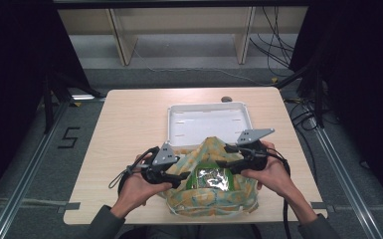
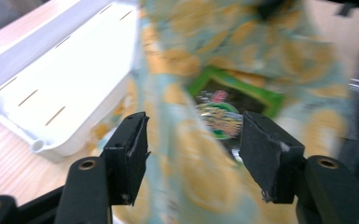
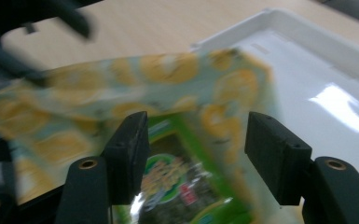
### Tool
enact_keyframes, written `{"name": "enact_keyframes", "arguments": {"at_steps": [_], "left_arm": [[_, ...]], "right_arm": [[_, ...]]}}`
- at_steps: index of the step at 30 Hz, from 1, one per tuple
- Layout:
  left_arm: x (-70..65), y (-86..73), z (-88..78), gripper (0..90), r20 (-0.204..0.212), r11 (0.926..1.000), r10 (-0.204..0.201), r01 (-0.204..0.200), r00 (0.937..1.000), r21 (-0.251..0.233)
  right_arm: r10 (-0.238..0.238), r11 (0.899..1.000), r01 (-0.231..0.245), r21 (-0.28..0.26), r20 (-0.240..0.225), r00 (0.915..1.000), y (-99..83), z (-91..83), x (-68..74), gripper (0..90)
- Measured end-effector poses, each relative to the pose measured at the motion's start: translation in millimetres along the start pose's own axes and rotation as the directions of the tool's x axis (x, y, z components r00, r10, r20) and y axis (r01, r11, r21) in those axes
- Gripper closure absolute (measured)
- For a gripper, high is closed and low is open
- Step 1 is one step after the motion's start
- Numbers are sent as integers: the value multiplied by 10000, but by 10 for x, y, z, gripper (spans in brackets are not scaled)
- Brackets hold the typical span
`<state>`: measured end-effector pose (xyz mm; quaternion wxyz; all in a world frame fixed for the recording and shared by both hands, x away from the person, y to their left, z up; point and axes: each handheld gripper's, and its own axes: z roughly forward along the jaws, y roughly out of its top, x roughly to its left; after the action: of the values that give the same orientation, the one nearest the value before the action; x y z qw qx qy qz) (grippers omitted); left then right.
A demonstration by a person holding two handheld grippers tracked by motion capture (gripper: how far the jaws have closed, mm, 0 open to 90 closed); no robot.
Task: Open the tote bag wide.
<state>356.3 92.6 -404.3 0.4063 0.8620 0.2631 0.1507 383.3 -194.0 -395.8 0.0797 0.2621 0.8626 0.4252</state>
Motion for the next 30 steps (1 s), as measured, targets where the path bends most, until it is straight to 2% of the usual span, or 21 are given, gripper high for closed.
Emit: {"name": "enact_keyframes", "arguments": {"at_steps": [1,3,4,5,6,7,8,11,13,15,16,17,18,19,20,21,23,24,27,28,30], "left_arm": [[58,28,131,391,51,9984,-454,453,9990,325],[80,45,198,387,42,9979,-464,462,9989,449],[122,88,321,392,88,9974,-438,433,9990,576],[122,88,321,404,88,9974,-438,433,9990,576],[161,127,426,425,433,9957,-758,732,9962,576],[203,144,464,476,798,9957,-755,709,9939,591],[203,144,464,563,798,9957,-755,709,9939,591],[323,171,558,770,885,9957,-738,684,9933,629],[438,175,590,856,628,9957,-751,714,9952,596],[510,175,593,879,287,9953,-778,760,9966,593],[510,175,593,886,287,9953,-778,760,9966,593],[592,174,593,888,47,9958,-712,708,9975,584],[592,174,593,890,47,9958,-712,708,9975,584],[658,163,590,891,-98,9943,-896,900,9959,566],[688,157,590,891,-95,9936,-971,975,9952,567],[688,157,590,891,-95,9936,-971,975,9952,567],[726,147,585,891,-164,9931,-1007,1015,9948,583],[735,141,579,891,-173,9916,-1159,1167,9931,554],[743,139,572,891,-234,9927,-1025,1038,9945,616],[747,138,575,891,-222,9927,-1011,1023,9946,644],[749,136,580,891,-272,9921,-1038,1054,9942,685]], "right_arm": [[-67,9999,69,91,-211,9998,-43,2,28,391],[-116,9995,135,269,-691,9975,-125,14,76,393],[-69,9992,107,379,-984,9951,-156,24,108,397],[-69,9992,107,379,-984,9951,-156,24,108,397],[-257,9980,332,530,-1358,9904,-201,40,151,403],[-390,9971,486,591,-1534,9874,-225,55,173,405],[-687,9947,812,634,-1785,9815,-251,77,192,414],[-823,9883,1068,1089,-2085,9746,-356,102,266,430],[-964,9831,1283,1306,-2266,9692,-439,126,294,453],[-860,9749,1296,1809,-2310,9691,-515,133,309,551],[-860,9749,1296,1809,-2310,9691,-515,133,309,551],[-947,9682,1510,1993,-2667,9591,-574,141,312,629],[-947,9682,1510,1993,-2667,9591,-574,141,312,629],[-909,9637,1556,2171,-2815,9553,-606,126,336,704],[-1110,9609,1777,2125,-2925,9498,-618,137,345,711],[-1110,9609,1777,2125,-2925,9498,-618,137,345,711],[-662,9632,1338,2332,-2768,9587,-643,103,405,597],[-676,9667,1301,2205,-2704,9604,-645,88,422,532],[-792,9743,1336,1816,-2792,9570,-659,51,482,399],[-686,9759,1206,1822,-2685,9608,-676,49,520,365],[-1051,9680,1528,1988,-2316,9671,-708,86,539,349]]}}
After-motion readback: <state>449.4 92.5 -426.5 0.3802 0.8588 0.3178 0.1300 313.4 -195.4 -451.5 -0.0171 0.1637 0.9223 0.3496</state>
